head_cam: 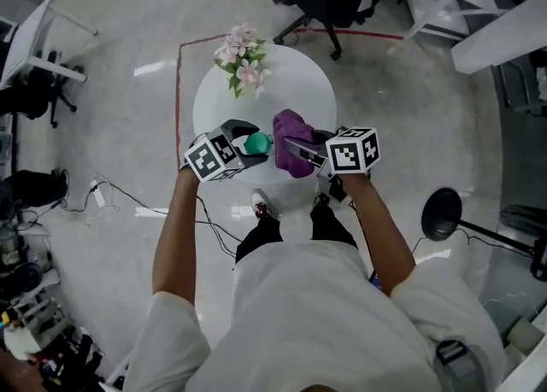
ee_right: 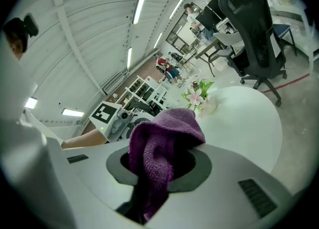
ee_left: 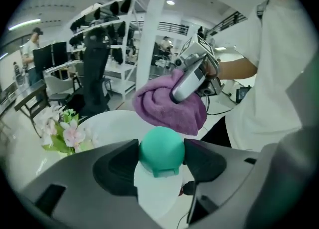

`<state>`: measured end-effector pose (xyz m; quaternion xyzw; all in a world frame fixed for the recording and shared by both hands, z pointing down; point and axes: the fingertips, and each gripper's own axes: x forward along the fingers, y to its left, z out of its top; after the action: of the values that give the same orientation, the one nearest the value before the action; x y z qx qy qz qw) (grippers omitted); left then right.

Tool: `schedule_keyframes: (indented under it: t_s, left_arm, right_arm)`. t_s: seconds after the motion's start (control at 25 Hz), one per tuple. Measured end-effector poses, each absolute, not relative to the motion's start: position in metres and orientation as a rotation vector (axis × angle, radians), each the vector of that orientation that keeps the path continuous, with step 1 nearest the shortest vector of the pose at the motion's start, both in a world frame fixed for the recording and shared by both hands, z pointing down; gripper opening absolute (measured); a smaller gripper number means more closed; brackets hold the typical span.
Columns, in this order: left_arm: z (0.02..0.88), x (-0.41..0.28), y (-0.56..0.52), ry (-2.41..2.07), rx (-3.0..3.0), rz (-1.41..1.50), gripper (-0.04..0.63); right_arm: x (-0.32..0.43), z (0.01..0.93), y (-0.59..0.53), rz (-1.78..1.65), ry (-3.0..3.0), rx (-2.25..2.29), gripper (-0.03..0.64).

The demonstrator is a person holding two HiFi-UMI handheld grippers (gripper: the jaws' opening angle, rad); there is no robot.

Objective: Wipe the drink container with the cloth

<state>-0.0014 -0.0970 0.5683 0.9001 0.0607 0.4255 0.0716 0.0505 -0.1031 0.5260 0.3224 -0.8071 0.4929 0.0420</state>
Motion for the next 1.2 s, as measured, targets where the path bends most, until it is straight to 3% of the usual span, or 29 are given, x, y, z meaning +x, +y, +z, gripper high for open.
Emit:
schedule_keyframes:
  t_s: [0.44, 0.8, 1.2]
  left_arm:
    - [0.566, -0.01, -0.099, 0.697, 2.762, 1.357, 0.293]
    - [0.564, -0.012, -0.095, 0.771, 2.781, 1.326, 0.293]
    - [0.562, -0.01, -0.096, 0.74, 2.791, 1.298, 0.293]
  right_arm:
    - [0.012, 0.536, -0.123, 1.526, -2.378, 1.26, 0.107]
    - [0.037, 0.563, -0.134, 1.707, -2.318, 1.593, 0.106]
    - [0.039, 0.643, -0.124, 1.764, -2.162, 1.619, 0.103]
